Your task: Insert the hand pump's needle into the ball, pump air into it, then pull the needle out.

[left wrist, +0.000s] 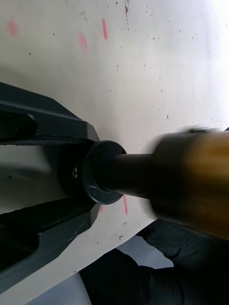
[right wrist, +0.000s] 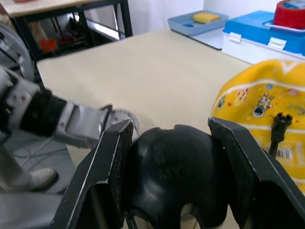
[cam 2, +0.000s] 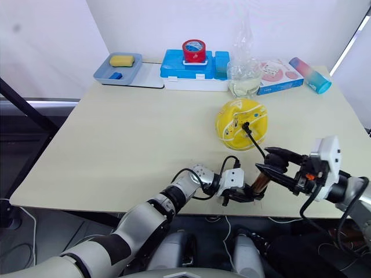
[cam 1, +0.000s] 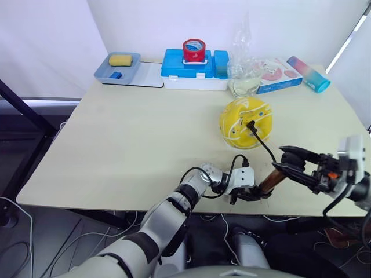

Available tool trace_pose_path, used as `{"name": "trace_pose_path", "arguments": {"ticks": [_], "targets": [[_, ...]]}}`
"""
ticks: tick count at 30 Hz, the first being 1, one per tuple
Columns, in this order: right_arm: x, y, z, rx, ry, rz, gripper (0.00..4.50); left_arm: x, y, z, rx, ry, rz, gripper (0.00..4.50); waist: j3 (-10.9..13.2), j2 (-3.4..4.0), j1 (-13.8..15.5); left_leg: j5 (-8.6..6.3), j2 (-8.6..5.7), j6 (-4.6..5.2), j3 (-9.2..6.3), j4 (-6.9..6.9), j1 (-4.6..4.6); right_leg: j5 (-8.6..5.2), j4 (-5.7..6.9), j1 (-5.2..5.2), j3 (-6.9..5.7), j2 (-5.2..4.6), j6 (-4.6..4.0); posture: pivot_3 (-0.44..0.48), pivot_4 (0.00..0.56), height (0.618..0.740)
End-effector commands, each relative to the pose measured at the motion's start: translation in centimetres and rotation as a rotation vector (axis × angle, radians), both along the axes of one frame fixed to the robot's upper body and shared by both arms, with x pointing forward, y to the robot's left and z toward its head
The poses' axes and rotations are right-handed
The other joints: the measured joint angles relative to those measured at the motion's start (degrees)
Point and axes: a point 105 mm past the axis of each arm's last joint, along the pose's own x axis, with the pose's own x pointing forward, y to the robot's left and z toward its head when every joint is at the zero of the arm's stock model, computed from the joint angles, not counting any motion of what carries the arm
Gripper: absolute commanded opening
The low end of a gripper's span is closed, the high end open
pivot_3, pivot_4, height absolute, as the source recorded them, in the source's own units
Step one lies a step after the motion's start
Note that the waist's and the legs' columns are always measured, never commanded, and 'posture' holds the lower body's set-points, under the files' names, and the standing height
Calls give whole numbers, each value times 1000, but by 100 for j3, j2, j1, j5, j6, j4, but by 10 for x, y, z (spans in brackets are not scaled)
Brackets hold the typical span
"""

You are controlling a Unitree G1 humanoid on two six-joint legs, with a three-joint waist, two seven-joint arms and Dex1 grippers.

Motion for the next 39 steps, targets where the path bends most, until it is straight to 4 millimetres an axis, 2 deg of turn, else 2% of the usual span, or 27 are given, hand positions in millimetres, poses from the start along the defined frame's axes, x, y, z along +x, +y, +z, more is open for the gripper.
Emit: {"name": "trace_pose_path", "arguments": {"ticks": [1,8,15,22,24,26,30,34,37,39], "targets": [[7,-11,-18,-59,-3,-63,2012,-17,0,-18,64,55,-49,1086,0,1,-1,0,0,0,0,0,-1,0,0,0,0,-1,0,0,150,739],[-2,-15,20,-13,-57,3,2012,-17,-2,-17,64,52,-46,1086,2,2,4,0,0,0,0,0,-2,0,-1,-1,-1,-3,0,0,150,739],[-11,-29,96,49,-123,24,2012,-17,0,-19,70,51,-50,1086,11,14,10,0,1,0,-4,0,-4,0,-1,-2,-5,-4,-1,0,150,739],[-18,-30,135,75,-142,24,2012,-19,1,-21,77,52,-54,1086,16,17,8,0,-1,0,-5,-1,-5,-1,-2,-1,-6,-5,-3,0,150,739],[-19,-28,140,77,-152,22,2012,-18,2,-21,81,49,-58,1086,15,20,7,0,-1,0,-5,-1,-8,-1,-2,-2,-5,-7,-3,0,150,739],[-19,-25,131,71,-124,24,2012,-18,1,-20,83,46,-60,1086,15,19,8,0,-3,0,-3,-1,-11,0,-2,-2,-4,-7,-3,0,150,739],[-12,-24,96,11,-47,-7,2012,-18,0,-19,81,42,-68,1086,14,17,12,0,-1,0,-6,-1,-13,-1,-2,0,-6,-3,-3,0,150,739],[-7,-20,50,-29,10,-14,2012,-19,-1,-18,84,37,-78,1086,3,1,4,0,0,0,-7,0,-2,-1,-1,3,-6,-2,-2,0,150,739],[-5,-15,29,-25,37,-4,2012,-18,-2,-17,83,34,-79,1086,2,0,3,0,0,0,-7,0,-1,-1,-1,4,-6,-2,-2,0,150,739],[-4,-14,6,-59,82,-1,2012,-18,-3,-16,83,32,-82,1086,0,-3,2,0,0,0,-7,0,-1,-1,-1,4,-6,-2,-2,0,150,739]]}}
